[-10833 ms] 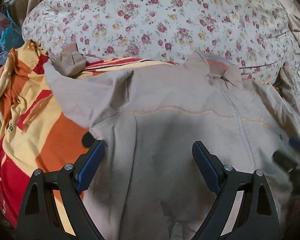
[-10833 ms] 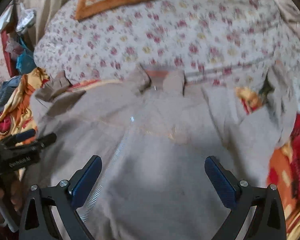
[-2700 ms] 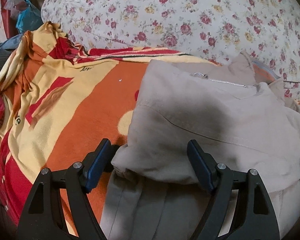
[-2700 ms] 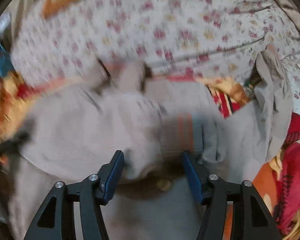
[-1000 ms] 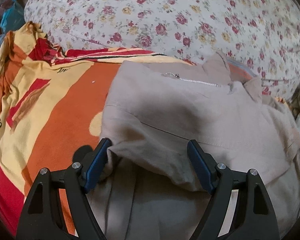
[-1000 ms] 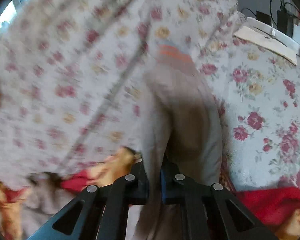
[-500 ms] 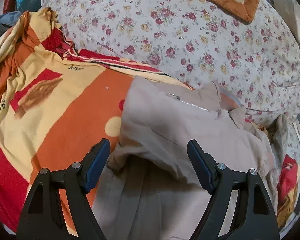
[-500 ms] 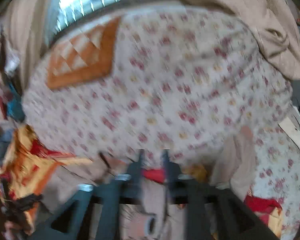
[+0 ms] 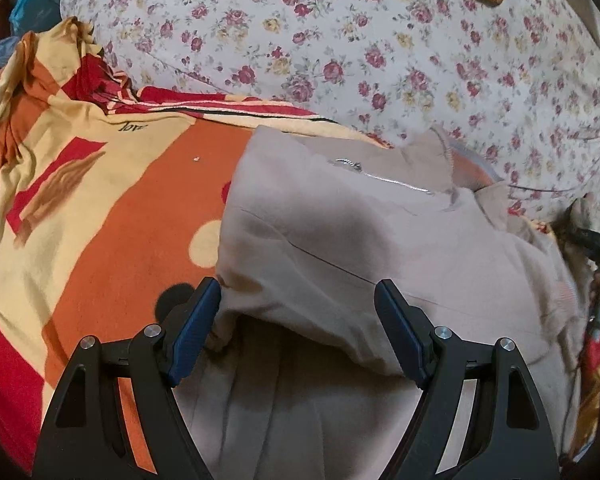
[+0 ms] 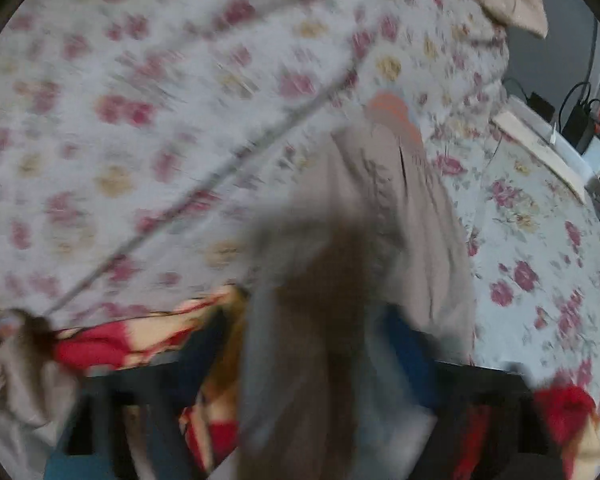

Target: Fold large clothes

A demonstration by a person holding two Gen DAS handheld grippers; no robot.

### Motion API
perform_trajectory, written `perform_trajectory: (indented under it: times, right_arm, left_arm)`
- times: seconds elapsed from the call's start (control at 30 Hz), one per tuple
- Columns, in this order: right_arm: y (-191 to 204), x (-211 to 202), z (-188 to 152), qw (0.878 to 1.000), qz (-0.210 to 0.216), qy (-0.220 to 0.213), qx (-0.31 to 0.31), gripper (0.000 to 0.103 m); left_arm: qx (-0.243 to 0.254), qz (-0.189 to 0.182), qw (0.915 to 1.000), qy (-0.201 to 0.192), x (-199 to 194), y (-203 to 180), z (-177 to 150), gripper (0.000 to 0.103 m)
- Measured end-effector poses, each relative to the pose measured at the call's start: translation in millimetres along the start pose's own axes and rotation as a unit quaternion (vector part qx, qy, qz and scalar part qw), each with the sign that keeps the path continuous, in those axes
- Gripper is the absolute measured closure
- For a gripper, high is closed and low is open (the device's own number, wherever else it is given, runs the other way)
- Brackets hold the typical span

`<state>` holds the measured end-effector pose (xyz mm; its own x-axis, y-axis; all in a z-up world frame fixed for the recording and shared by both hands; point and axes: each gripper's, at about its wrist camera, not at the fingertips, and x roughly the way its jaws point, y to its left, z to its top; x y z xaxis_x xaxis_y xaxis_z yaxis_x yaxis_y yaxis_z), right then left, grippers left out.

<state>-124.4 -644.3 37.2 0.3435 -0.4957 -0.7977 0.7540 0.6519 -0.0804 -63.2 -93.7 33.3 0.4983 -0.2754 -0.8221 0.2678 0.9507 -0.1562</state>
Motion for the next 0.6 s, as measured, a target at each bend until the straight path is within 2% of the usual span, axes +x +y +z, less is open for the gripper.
perform_trajectory:
  times: [0.07,0.13,0.23,0.3,0.43,0.5,0.57,0.6]
  right_arm:
    - [-11,10,4,0.999,0.018,0.022,0.021,0.094]
    - [-27,4,5,0.997,0.055,0.009,0.051,0.099]
    - [-48,-21,5,0.986,0.148,-0.010,0.081,0.100]
    - [-56,-43,4,0.974,0.205,-0.024,0.091,0.101]
    - [-54,-100,0,0.942,0.322,-0.043,0.086,0.101]
    - [-37,-134,-5,0.926,0.369,-0.047,0.066,0.101]
    - [-9,-173,-17,0.916,0.397,-0.061,0.024,0.101]
    - [12,-198,-26,0.906,0.416,-0.071,-0.014,0.101]
  left_arm:
    - [-0.006,0.002,1.0000,0.004,4,2,1,0.023]
    - [-0.011,0.003,0.9999,0.004,6,2,2,0.023]
    - [-0.015,-0.002,0.9999,0.001,2,3,3,0.023]
    - [-0.020,-0.009,0.9998,-0.004,-3,3,3,0.023]
    - [-0.028,-0.025,0.9991,-0.021,-14,5,6,0.023]
    - [-0.033,-0.042,0.9981,-0.030,-20,6,8,0.023]
    - [-0.040,-0.065,0.9965,-0.033,-23,8,9,0.023]
    - [-0.045,-0.083,0.9950,-0.031,-24,9,10,0.023]
